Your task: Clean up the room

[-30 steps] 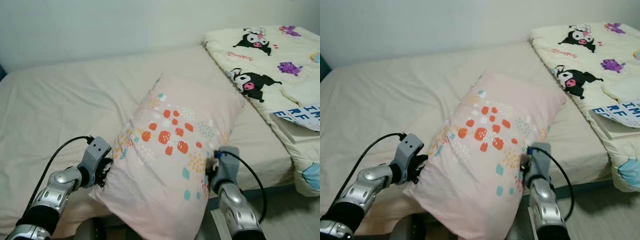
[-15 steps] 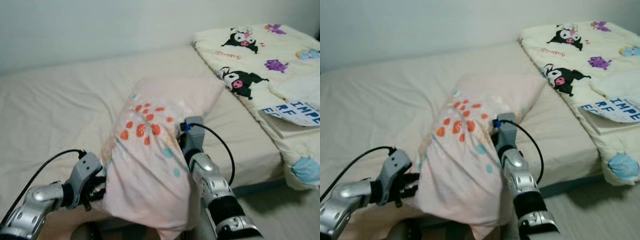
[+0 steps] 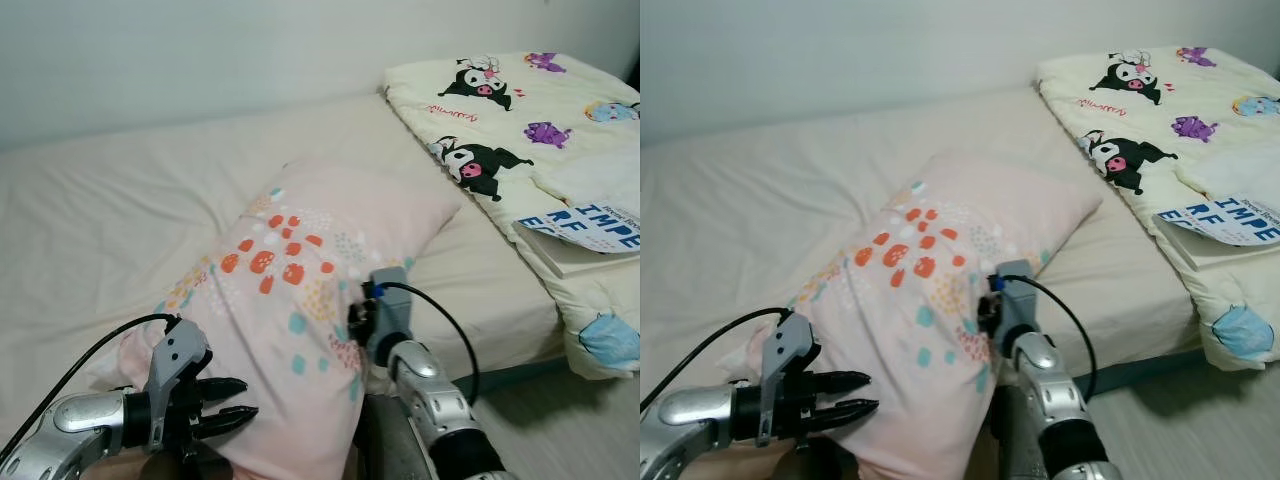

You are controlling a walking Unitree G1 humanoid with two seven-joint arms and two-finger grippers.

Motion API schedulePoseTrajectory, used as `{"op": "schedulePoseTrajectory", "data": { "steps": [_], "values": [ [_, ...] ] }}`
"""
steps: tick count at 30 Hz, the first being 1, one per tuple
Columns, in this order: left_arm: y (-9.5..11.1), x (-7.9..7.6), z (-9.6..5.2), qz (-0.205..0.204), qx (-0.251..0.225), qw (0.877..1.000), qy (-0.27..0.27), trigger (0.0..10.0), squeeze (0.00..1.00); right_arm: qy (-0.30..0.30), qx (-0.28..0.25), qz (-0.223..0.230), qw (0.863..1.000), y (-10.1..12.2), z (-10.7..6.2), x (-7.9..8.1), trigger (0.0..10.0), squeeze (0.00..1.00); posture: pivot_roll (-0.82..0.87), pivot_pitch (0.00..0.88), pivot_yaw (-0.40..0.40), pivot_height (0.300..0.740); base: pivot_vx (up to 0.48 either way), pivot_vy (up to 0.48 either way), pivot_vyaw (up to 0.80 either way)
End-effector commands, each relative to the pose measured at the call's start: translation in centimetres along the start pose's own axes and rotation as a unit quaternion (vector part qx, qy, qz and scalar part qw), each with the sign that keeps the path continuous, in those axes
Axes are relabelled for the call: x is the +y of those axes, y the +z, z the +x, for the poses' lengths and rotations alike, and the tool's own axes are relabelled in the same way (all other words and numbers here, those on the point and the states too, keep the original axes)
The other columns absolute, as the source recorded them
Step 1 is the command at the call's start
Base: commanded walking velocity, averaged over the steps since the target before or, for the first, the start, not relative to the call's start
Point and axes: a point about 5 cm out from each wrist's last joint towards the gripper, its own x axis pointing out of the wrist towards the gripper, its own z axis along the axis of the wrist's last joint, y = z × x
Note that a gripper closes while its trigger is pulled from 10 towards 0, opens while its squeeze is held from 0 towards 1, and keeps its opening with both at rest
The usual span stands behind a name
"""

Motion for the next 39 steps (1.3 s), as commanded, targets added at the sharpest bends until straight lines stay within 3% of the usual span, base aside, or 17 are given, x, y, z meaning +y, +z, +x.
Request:
{"op": "schedulePoseTrajectory", "data": {
  "steps": [1,3,4,6,7,8,10,11,13,15,19,21,23,28,31,36,39],
  "values": [
    [-0.2,2.4,-0.4,0.011,0.003,0.996,0.090,10.0,0.00,-0.042,-0.012,0.026,0.999,0.0,-0.5,-1.5,10.0,0.00,0.01,0.101,-0.016,0.508,0.000,0.000,0.00],
    [-0.2,2.4,-0.4,0.011,0.003,0.996,0.090,10.0,0.00,-0.042,-0.012,0.026,0.999,0.0,-0.5,-1.5,10.0,0.00,0.01,0.101,-0.016,0.508,0.000,0.000,0.00],
    [1.1,5.8,0.2,0.008,-0.035,0.978,0.207,10.0,0.39,-0.065,-0.006,0.041,0.997,-1.0,-1.6,-2.6,10.0,0.00,-0.01,0.104,-0.011,0.508,0.000,0.000,0.00],
    [1.7,7.0,0.3,0.007,-0.048,0.967,0.249,10.0,0.39,-0.069,-0.003,0.042,0.997,-1.3,-2.0,-2.8,10.0,0.00,-0.01,0.104,-0.011,0.508,0.000,0.000,0.00],
    [2.5,9.0,0.7,0.004,-0.063,0.951,0.304,10.0,1.00,-0.068,0.004,0.041,0.997,-2.0,-2.7,-2.7,10.0,0.00,-0.01,0.104,-0.004,0.508,0.000,0.000,0.00],
    [2.5,9.0,0.7,0.004,-0.063,0.951,0.304,10.0,1.00,-0.068,0.004,0.041,0.997,-2.0,-2.7,-2.7,10.0,0.00,-0.01,0.104,-0.004,0.508,0.000,0.000,0.00],
    [3.7,11.4,1.3,0.022,-0.060,0.928,0.367,10.0,1.00,-0.061,0.013,0.040,0.997,-2.9,-3.6,-2.2,10.0,0.00,-0.02,0.107,0.004,0.508,0.000,0.000,0.00],
    [3.7,11.4,1.3,0.022,-0.060,0.928,0.367,10.0,1.00,-0.061,0.013,0.040,0.997,-2.9,-3.6,-2.2,10.0,0.00,-0.02,0.107,0.004,0.508,0.000,0.000,0.00],
    [4.5,12.9,1.7,0.071,-0.029,0.907,0.414,10.0,1.00,-0.062,0.015,0.043,0.997,-3.6,-4.8,-2.0,10.0,0.00,-0.04,0.108,0.020,0.508,0.000,0.000,0.00],
    [4.5,13.4,2.3,0.104,0.005,0.900,0.423,10.0,1.00,-0.069,0.014,0.050,0.996,-4.0,-5.5,-2.2,10.0,0.00,-0.05,0.109,0.029,0.508,0.000,0.000,0.00],
    [3.0,13.1,3.7,0.132,0.071,0.908,0.392,10.0,1.00,-0.080,0.008,0.061,0.995,-4.1,-6.1,-2.4,10.0,0.00,-0.05,0.109,0.033,0.508,0.000,0.000,0.00],
    [-0.3,11.6,4.9,0.183,0.156,0.912,0.331,10.0,1.00,-0.082,-0.012,0.066,0.994,-2.9,-5.6,-2.4,10.0,0.00,-0.07,0.107,0.042,0.508,0.000,0.000,0.00],
    [-0.3,11.6,4.9,0.183,0.156,0.912,0.331,10.0,1.00,-0.082,-0.012,0.066,0.994,-2.9,-5.6,-2.4,10.0,0.00,-0.07,0.107,0.042,0.508,0.000,0.000,0.00],
    [-4.0,9.3,5.6,0.203,0.217,0.925,0.237,10.0,1.00,-0.068,-0.022,0.053,0.996,-1.2,-3.8,-2.3,10.0,0.00,-0.06,0.107,0.037,0.508,0.000,0.000,0.00],
    [-4.9,9.0,5.3,0.199,0.230,0.924,0.231,10.0,1.00,-0.059,-0.024,0.044,0.997,-0.6,-2.9,-2.3,10.0,0.00,-0.06,0.109,0.026,0.508,0.000,0.000,0.00],
    [-6.9,8.1,4.4,0.150,0.247,0.940,0.184,10.0,1.00,-0.032,-0.019,0.016,0.999,0.9,0.0,-2.3,10.0,0.00,-0.03,0.107,-0.006,0.508,0.000,0.000,0.00],
    [-7.4,8.0,4.1,0.122,0.250,0.943,0.183,10.0,1.00,-0.030,-0.019,0.013,0.999,1.3,0.3,-2.4,10.0,0.00,-0.03,0.107,-0.006,0.508,0.000,0.000,0.00]
  ]
}}
